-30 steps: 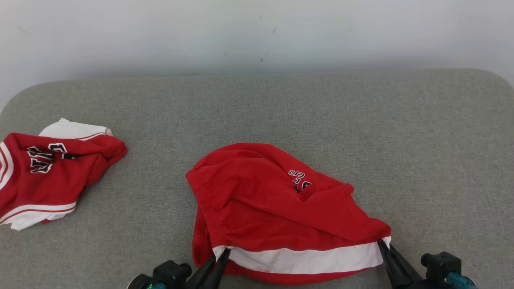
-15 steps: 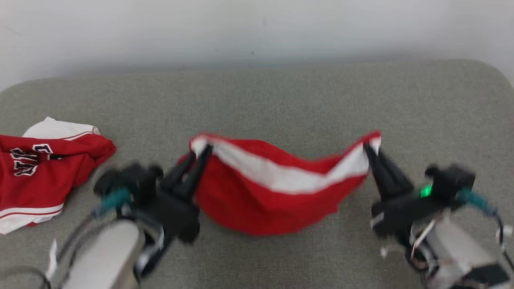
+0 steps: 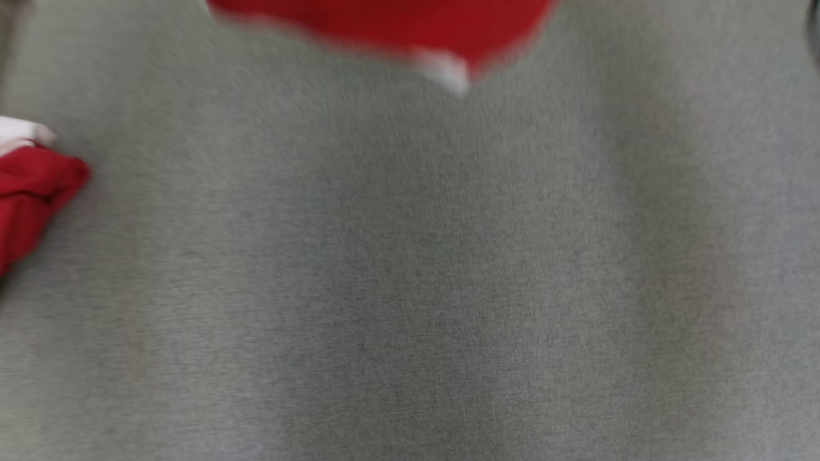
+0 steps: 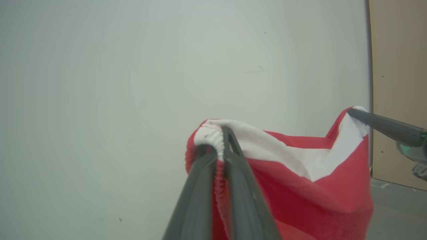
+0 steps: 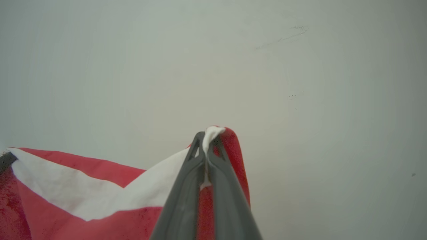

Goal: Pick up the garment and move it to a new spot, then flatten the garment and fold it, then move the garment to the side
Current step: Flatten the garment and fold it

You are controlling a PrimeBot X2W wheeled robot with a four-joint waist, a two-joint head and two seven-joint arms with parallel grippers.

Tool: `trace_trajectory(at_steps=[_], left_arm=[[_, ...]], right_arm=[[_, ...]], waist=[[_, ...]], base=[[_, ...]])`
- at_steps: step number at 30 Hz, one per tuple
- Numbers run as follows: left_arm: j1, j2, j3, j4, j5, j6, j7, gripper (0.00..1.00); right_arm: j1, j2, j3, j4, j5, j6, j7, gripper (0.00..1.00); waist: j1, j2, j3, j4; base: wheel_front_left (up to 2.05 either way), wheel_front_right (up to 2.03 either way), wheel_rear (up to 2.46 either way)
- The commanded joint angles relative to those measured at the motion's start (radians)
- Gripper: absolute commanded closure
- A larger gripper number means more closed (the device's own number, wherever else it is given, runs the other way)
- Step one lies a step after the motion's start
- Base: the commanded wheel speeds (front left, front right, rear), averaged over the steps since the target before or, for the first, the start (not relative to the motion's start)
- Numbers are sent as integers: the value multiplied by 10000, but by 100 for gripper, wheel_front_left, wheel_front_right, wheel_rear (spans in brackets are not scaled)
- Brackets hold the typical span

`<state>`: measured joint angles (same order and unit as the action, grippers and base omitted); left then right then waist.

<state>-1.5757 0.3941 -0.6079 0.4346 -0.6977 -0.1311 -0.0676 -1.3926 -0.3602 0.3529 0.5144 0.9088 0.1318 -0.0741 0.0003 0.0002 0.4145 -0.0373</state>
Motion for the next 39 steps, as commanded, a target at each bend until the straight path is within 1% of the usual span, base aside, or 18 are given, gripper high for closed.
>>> trace_trajectory(at_steps=[1, 5, 10, 15, 18, 22, 25, 27, 29, 30, 31, 34, 36, 37, 38, 39], left_arm=[[-421, -40, -33, 268, -184, 20, -9, 100], [-2214, -261, -207, 1464, -497, 21, -97, 100], [-3497, -405, -628, 2642, -836, 20, -154, 100], [-3996, -381, -1081, 3450, -1262, 20, -457, 100], [-4083, -383, -1500, 3682, -1439, 20, -533, 100], [-3912, -194, -1895, 3909, -1866, 20, -710, 100], [-3510, -91, -2148, 3860, -2189, 20, -1004, 100], [-3063, 46, -2242, 3681, -2444, 20, -1301, 100], [-2289, 205, -2336, 3321, -2684, 20, -1656, 100], [-2289, 205, -2336, 3321, -2684, 20, -1656, 100], [-1817, 393, -2470, 3078, -2629, 20, -1761, 100], [-279, 849, -2383, 2305, -2612, 20, -1958, 100], [761, 997, -1896, 1409, -2432, 137, -1984, 100], [1576, 1075, -1814, 990, -2267, 248, -1967, 100], [3000, 1171, -1356, -92, -1995, 562, -1961, 100], [3653, 1282, -1196, -606, -1799, 725, -1964, 100]], right_arm=[[-551, 63, 51, 291, -239, -23, 72, 100], [-2681, 460, -112, 1735, -523, -23, -61, 100], [-4315, 791, 217, 3064, -1106, -23, -246, 100], [-4859, 996, 465, 3922, -1145, -23, -520, 100], [-4900, 936, 725, 4215, -1122, -23, -590, 100], [-4682, 845, 978, 4511, -891, -23, -730, 100], [-4333, 814, 1184, 4396, -593, -23, -877, 100], [-3842, 699, 1439, 4028, -361, -23, -992, 100], [-3031, 428, 1717, 3514, 0, -23, -1176, 100], [-3031, 428, 1717, 3514, 0, -23, -1176, 100], [-2586, 304, 1863, 3132, 210, -23, -1243, 100], [-994, -296, 2398, 2060, 740, -23, -1371, 100], [169, -811, 2723, 1317, 1028, -23, -1427, 100], [761, -1068, 2924, 982, 1109, -23, -1446, 100], [1899, -1548, 3100, 320, 1430, -23, -1513, 100], [2411, -1713, 3195, -21, 1515, -23, -1543, 100]], waist=[[-3, -2, 1725, -572], [-3, -2, 2171, -730], [-3, -2, 2578, -862], [-3, -2, 2906, -958], [-3, -2, 3091, -935], [-3, -2, 3217, -963], [-3, -2, 3233, -1000], [-3, -2, 3189, -993], [-3, -2, 2974, -937], [-3, -2, 2974, -937], [-3, -2, 2854, -949], [-3, -2, 2368, -909], [-3, -2, 2036, -817], [-3, -2, 1848, -786], [-3, -2, 1494, -686], [-3, -2, 1340, -677]], base=[[0, 0, 0], [0, 0, 0], [0, 0, 0], [0, 0, 0], [0, 0, 0], [0, 0, 0], [0, 0, 0], [0, 0, 0], [0, 0, 0], [0, 0, 0], [0, 0, 0], [0, 0, 0], [0, 0, 0], [0, 0, 0], [0, 0, 0], [0, 0, 0]])
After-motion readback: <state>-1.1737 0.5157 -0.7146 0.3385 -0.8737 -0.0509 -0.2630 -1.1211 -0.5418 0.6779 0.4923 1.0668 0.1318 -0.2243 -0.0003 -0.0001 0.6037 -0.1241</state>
